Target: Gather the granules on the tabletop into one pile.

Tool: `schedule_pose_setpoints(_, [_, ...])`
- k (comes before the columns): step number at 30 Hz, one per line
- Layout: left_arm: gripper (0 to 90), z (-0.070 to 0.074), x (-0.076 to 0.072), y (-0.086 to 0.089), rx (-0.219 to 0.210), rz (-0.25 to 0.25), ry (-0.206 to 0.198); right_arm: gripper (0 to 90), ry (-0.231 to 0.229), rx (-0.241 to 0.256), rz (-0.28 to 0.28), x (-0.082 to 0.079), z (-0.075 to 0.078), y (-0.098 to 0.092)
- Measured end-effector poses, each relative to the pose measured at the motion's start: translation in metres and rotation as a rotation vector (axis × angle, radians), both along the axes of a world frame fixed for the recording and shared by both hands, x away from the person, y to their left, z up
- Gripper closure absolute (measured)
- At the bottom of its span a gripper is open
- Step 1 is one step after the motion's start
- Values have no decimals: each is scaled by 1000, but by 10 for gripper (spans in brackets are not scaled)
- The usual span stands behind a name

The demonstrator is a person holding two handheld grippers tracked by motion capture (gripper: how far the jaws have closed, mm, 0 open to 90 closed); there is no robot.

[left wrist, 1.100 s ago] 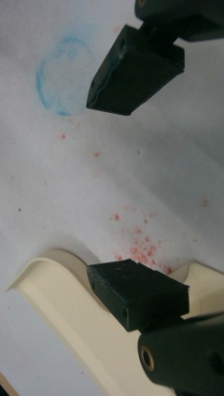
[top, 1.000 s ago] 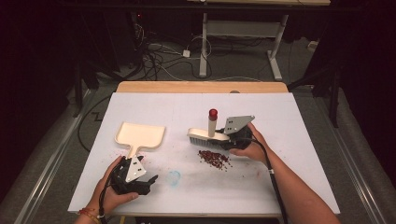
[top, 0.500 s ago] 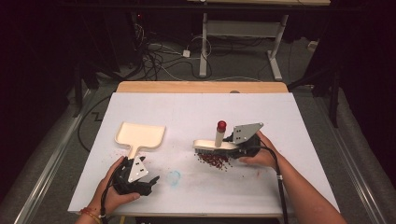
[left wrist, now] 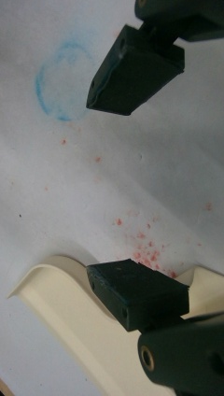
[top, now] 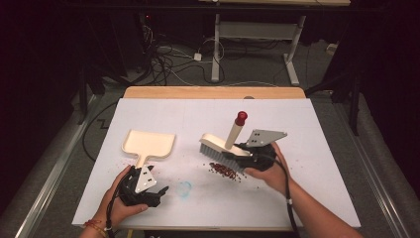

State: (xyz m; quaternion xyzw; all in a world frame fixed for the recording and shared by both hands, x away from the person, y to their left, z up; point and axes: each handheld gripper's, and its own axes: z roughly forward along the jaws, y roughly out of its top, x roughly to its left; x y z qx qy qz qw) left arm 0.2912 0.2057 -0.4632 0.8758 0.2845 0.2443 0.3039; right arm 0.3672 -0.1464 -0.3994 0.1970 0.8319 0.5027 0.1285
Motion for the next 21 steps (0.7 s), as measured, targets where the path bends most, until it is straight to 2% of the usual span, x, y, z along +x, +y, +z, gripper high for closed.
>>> schedule_pose_setpoints(3, [177,1,-1,0,0,-3,-2,674,91,42,-62,-16,-8,23])
schedule_pose_setpoints(5, [177,0,-1,0,1,-5,-1,674,154,48,-101,-21,-16,35])
schedule_pose_setpoints(10, [178,0,-1,1,4,-8,-4,674,223,9,-225,-17,-38,47])
schedule_pose_setpoints(12, [177,0,-1,1,1,-6,-7,673,200,-7,-281,-16,-40,44])
schedule_pose_setpoints(16, [177,0,-1,1,3,-7,-4,672,209,-26,-310,-17,-39,33])
schedule_pose_setpoints(21, [177,0,-2,0,9,-11,-4,674,214,-18,-338,-23,-35,15])
